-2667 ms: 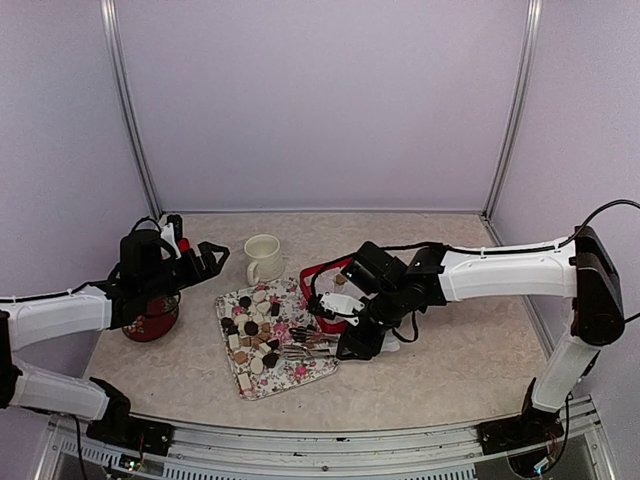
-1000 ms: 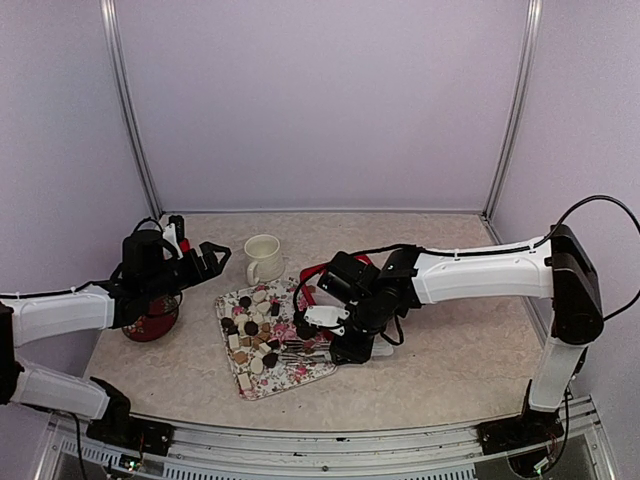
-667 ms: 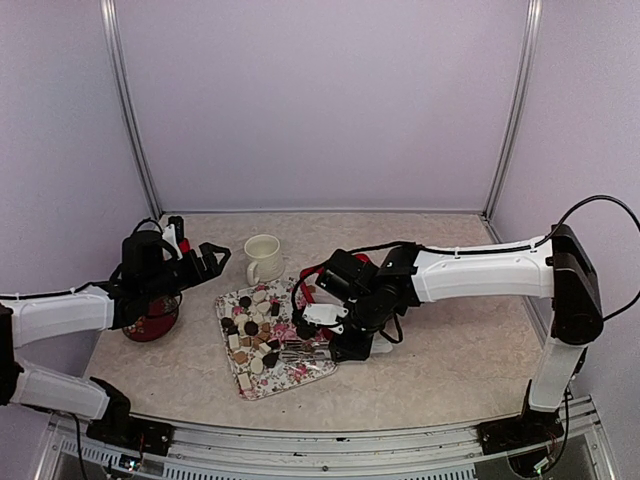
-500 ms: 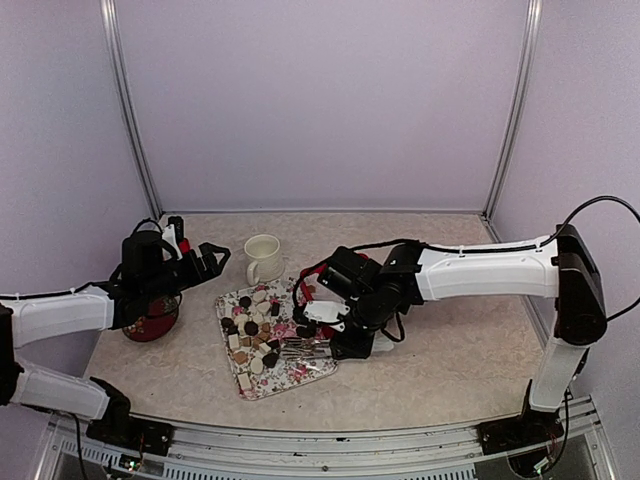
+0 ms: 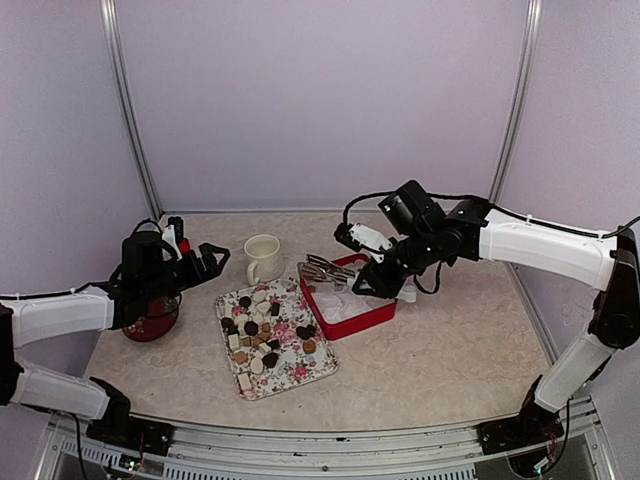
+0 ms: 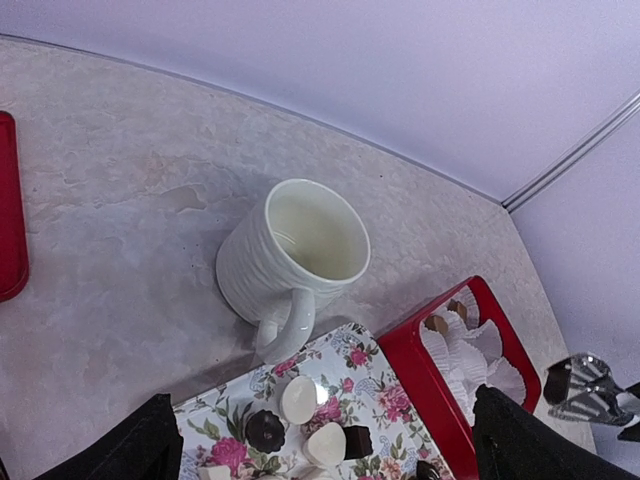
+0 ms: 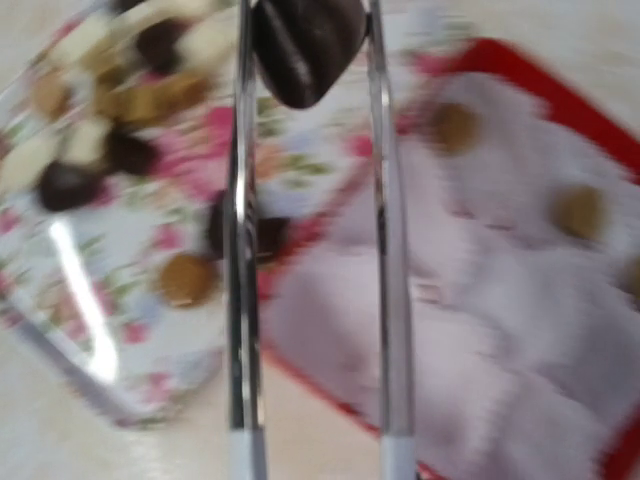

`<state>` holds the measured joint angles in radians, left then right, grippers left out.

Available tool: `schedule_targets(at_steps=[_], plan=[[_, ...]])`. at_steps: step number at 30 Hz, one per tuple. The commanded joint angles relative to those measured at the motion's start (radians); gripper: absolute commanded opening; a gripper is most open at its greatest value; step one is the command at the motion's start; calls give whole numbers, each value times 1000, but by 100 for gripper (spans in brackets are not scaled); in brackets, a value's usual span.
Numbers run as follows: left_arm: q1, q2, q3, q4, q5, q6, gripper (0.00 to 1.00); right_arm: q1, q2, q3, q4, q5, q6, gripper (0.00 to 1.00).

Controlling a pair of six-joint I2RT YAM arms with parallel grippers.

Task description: Pack the chocolate

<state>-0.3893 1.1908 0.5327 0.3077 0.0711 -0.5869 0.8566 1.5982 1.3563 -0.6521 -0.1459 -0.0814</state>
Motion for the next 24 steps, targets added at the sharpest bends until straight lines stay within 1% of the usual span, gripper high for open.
schedule_targets(at_steps=[1,5,15,24], plan=[[8,-2,1,28,0,-1,99,-81,-43,-32,53,-22,34,26],[9,-1,3,27,-1,0,99,-114,-29,-62,52,-24,38,26],[9,7,5,37,5,-3,99,-130,35,-141,106,-32,52,26],[10,11,9,33,3,-2,99,-134,84,-146,123,-46,40,28]])
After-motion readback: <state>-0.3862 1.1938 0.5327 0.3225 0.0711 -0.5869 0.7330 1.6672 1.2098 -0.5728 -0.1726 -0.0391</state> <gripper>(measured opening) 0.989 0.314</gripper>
